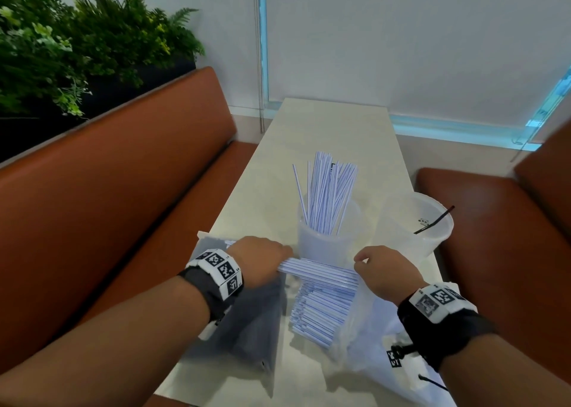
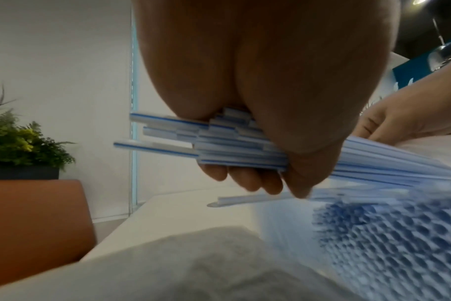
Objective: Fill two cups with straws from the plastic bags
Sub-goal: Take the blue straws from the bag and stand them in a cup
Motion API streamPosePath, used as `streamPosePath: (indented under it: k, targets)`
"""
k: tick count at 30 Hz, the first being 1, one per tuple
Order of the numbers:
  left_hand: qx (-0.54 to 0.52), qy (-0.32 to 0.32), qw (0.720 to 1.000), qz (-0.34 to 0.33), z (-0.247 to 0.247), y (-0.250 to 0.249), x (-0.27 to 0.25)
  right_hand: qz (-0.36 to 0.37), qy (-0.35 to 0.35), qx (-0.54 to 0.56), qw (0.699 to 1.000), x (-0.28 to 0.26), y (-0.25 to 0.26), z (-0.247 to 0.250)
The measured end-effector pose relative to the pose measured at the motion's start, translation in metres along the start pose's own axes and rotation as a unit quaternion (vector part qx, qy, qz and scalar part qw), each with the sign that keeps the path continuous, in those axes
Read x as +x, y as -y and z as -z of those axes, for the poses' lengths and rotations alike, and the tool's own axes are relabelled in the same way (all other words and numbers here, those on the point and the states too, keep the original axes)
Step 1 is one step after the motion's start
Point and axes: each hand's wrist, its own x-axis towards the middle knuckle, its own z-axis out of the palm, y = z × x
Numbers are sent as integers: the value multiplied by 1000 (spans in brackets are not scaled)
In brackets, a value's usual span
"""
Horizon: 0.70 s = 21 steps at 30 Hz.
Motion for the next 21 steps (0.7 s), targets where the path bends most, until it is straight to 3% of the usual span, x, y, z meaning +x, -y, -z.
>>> streamPosePath:
  k: [9, 11, 15, 21]
  targets:
    - [26, -10, 999, 22, 29, 56, -17, 23, 8, 14, 1000, 0, -2, 3]
    - [17, -17, 999, 37, 31, 66, -19, 25, -18, 58, 998, -1, 2, 6]
    - [-7, -44, 998, 38, 26, 76, -22, 39, -186, 270, 944, -12, 16, 17]
    - [-1, -52, 996, 75, 35, 96, -29, 81, -187, 402, 893, -18, 28, 19]
